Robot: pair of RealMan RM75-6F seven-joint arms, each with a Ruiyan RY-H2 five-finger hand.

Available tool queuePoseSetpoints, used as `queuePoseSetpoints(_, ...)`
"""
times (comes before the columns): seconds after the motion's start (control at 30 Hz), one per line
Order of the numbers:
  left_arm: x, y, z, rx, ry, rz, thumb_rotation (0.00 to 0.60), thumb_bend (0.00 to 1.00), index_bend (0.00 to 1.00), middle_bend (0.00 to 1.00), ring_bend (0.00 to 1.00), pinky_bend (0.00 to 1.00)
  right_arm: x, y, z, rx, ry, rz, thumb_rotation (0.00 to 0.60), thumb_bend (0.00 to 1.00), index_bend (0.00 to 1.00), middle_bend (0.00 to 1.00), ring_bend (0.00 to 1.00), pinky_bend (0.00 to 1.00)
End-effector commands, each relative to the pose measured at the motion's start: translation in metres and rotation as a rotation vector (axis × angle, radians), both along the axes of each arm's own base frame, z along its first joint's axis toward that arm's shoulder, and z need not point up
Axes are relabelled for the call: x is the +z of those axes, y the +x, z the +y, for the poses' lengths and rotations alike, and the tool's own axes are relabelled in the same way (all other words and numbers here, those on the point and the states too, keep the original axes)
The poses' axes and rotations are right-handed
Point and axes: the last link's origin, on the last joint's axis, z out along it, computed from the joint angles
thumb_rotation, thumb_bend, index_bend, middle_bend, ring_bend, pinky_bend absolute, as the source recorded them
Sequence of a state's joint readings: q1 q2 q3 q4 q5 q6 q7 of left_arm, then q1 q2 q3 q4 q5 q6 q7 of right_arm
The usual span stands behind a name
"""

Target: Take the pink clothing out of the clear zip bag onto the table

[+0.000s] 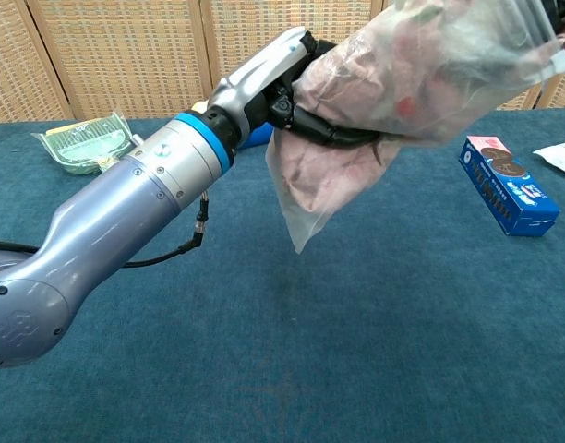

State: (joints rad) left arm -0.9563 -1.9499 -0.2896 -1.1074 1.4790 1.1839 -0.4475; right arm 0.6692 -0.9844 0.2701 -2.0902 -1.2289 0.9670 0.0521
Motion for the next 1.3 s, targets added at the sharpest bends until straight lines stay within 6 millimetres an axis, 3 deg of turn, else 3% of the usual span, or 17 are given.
queuePoseSetpoints(0.03, 0.004, -0.012, -0.002, 0.012, 0.022, 0.049, 0.600, 0.32, 0.62, 0.60, 0.55, 0.61, -0.007, -0.001, 0.004, 0.006, 0.024, -0.009, 0.600, 0.71, 0.70, 0.00, 0.00, 0.00)
queuePoseSetpoints(0.5, 0.017, -0.062, -0.025, 0.122, 0.028, 0.103, 0.600, 0.32, 0.62, 0.52, 0.50, 0.61, -0.043, -0.012, 0.013, 0.023, 0.125, 0.014, 0.600, 0.76, 0.70, 0.00, 0.00, 0.00)
queuePoseSetpoints(0.6, 0.019, -0.072, -0.033, 0.137, 0.030, 0.131, 0.600, 0.32, 0.61, 0.48, 0.44, 0.61, -0.050, -0.016, 0.015, 0.026, 0.151, 0.023, 0.600, 0.77, 0.70, 0.00, 0.00, 0.00)
queuePoseSetpoints(0.67, 0.021, -0.080, -0.038, 0.139, 0.027, 0.156, 0.600, 0.32, 0.52, 0.36, 0.32, 0.53, -0.055, -0.019, 0.016, 0.025, 0.172, 0.024, 0.600, 0.78, 0.70, 0.00, 0.00, 0.00)
queuePoseSetpoints(0.73, 0.019, -0.089, -0.044, 0.135, 0.003, 0.214, 0.600, 0.32, 0.25, 0.12, 0.11, 0.30, -0.059, -0.023, 0.018, 0.015, 0.202, 0.019, 0.600, 0.78, 0.70, 0.00, 0.00, 0.00)
queuePoseSetpoints(0.8, 0.015, -0.098, -0.050, 0.128, -0.052, 0.281, 0.600, 0.32, 0.06, 0.01, 0.01, 0.12, -0.063, -0.027, 0.018, 0.003, 0.228, 0.015, 0.600, 0.78, 0.70, 0.00, 0.00, 0.00)
queuePoseSetpoints(0.83, 0.014, -0.104, -0.053, 0.128, -0.086, 0.326, 0.600, 0.32, 0.02, 0.00, 0.00, 0.07, -0.065, -0.031, 0.018, -0.005, 0.241, 0.018, 0.600, 0.78, 0.70, 0.00, 0.00, 0.00)
queuePoseSetpoints(0.9, 0.014, -0.114, -0.058, 0.126, -0.137, 0.416, 0.600, 0.31, 0.00, 0.00, 0.00, 0.00, -0.070, -0.039, 0.017, -0.022, 0.262, 0.023, 0.600, 0.78, 0.70, 0.00, 0.00, 0.00)
queuePoseSetpoints(1.1, 0.024, -0.135, -0.063, 0.138, -0.147, 0.577, 0.600, 0.31, 0.00, 0.00, 0.00, 0.00, -0.081, -0.063, 0.013, -0.064, 0.303, 0.049, 0.600, 0.78, 0.70, 0.00, 0.00, 0.00)
queuePoseSetpoints(1.3, 0.047, -0.150, -0.044, 0.123, -0.032, 0.739, 0.600, 0.31, 0.00, 0.00, 0.00, 0.00, -0.081, -0.084, 0.011, -0.079, 0.314, 0.079, 0.600, 0.78, 0.70, 0.00, 0.00, 0.00)
